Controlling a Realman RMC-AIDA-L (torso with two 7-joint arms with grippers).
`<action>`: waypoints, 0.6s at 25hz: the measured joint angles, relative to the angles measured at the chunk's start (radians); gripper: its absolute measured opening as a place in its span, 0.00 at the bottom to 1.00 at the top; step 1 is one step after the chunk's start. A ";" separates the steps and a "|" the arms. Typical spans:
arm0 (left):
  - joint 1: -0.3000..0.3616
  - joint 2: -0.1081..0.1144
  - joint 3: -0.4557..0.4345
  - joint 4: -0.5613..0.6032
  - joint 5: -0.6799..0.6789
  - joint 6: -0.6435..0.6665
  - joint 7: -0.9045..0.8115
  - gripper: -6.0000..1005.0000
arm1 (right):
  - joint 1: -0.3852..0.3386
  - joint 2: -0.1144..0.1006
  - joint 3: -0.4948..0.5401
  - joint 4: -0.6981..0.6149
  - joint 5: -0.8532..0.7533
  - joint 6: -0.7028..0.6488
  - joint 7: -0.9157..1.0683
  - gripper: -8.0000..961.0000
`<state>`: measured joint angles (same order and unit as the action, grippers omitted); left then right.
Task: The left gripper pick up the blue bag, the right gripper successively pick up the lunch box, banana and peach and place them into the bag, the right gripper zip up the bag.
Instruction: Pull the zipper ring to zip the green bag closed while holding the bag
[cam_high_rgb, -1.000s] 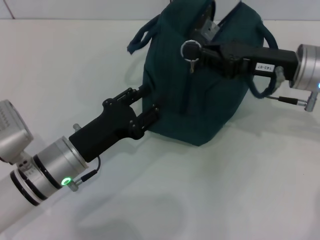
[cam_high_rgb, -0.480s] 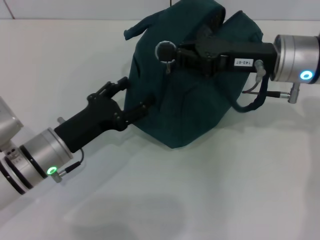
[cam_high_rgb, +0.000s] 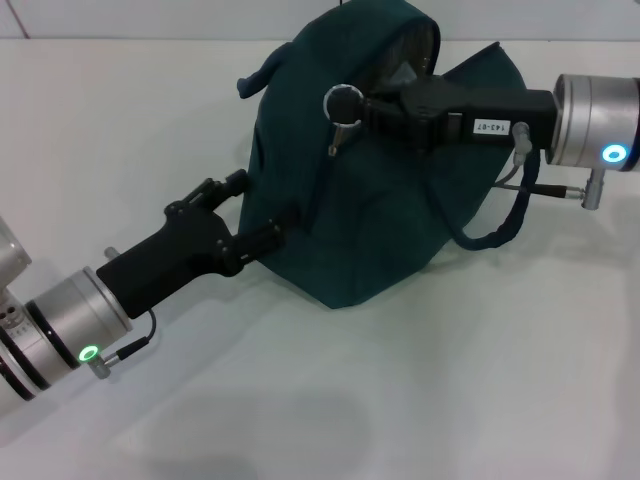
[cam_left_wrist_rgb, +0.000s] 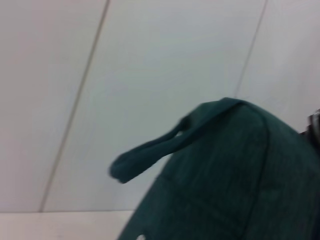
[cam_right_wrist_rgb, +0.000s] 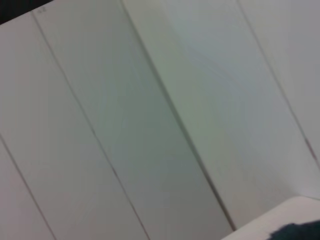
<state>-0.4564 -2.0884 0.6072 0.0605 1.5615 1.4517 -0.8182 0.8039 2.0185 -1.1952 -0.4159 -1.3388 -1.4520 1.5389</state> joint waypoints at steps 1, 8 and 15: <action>-0.002 0.002 0.014 0.007 0.003 0.012 -0.011 0.89 | -0.004 -0.001 0.001 0.000 0.000 0.002 -0.001 0.02; 0.010 0.001 0.073 0.051 0.003 0.103 -0.037 0.89 | -0.002 -0.001 -0.002 -0.001 -0.002 0.014 -0.002 0.02; 0.046 -0.008 0.066 0.053 -0.016 0.151 0.000 0.89 | 0.004 0.002 0.002 -0.012 0.003 0.014 -0.012 0.02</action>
<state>-0.4102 -2.0964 0.6736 0.1139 1.5458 1.6030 -0.8185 0.8078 2.0206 -1.1929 -0.4278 -1.3356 -1.4383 1.5266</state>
